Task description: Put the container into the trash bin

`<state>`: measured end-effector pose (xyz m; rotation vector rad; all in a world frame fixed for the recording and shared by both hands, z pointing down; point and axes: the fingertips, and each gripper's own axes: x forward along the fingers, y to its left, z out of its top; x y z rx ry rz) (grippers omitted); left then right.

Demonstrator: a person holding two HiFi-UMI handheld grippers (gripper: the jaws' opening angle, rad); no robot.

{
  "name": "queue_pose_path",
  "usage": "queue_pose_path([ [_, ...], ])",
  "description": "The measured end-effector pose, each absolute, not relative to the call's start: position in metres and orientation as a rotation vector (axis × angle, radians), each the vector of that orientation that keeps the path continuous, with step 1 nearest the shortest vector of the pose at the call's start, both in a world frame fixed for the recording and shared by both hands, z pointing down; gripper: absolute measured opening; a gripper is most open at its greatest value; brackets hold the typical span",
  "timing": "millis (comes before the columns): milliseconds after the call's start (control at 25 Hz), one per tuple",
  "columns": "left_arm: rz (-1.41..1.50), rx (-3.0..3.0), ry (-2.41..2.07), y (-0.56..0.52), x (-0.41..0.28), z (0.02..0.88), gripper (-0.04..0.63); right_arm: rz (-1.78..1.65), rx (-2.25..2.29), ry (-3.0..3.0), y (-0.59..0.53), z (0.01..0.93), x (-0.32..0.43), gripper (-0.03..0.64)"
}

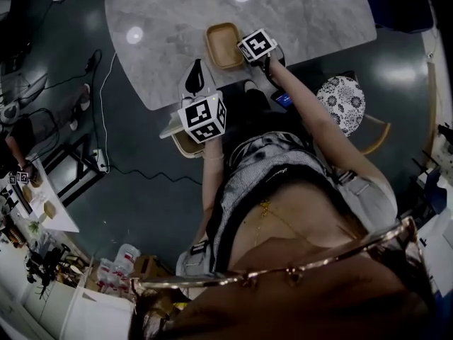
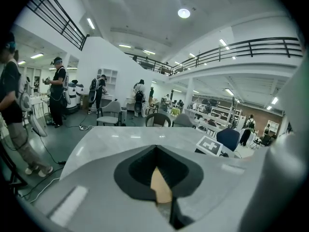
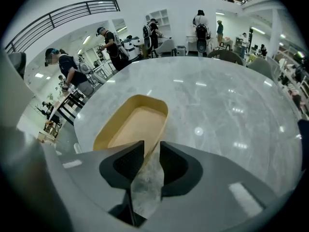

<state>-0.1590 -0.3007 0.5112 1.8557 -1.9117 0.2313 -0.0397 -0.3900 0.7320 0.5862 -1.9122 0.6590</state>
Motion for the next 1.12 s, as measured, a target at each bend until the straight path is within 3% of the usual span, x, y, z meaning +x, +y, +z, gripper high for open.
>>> queue_pose_path([
  [280,0.22,1.815,-1.946,-0.287,-0.168,0.511,0.0,0.573,0.598,-1.83,-0.391,0.748,-0.038,0.049],
  [1120,0.231,1.832,-1.973,-0.279,-0.146,0.5,0.0,0.395,0.489,-2.063,-0.401,0.653,-0.047,0.035],
])
